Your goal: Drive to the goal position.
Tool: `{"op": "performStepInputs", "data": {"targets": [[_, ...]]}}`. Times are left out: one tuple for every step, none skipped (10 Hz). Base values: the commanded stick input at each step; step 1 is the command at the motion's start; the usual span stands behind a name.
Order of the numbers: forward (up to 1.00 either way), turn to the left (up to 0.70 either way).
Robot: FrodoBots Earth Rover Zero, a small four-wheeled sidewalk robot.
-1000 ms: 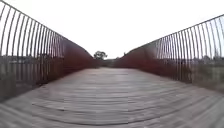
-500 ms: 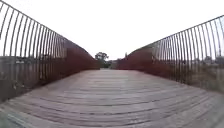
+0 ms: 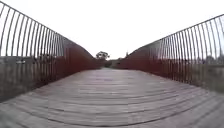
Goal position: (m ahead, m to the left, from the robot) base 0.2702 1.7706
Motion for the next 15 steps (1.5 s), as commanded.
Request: {"op": "performStepInputs", "data": {"targets": [[1.0, 0.0], [1.0, 0.0], [1.0, 0.0], [1.0, 0.0], [1.0, 0.0], [1.0, 0.0], [1.0, 0.0], [1.0, 0.0], [1.0, 0.0], [1.0, 0.0], [1.0, 0.15], [1.0, 0.19], [1.0, 0.23], [1.0, 0.0], [1.0, 0.0]]}}
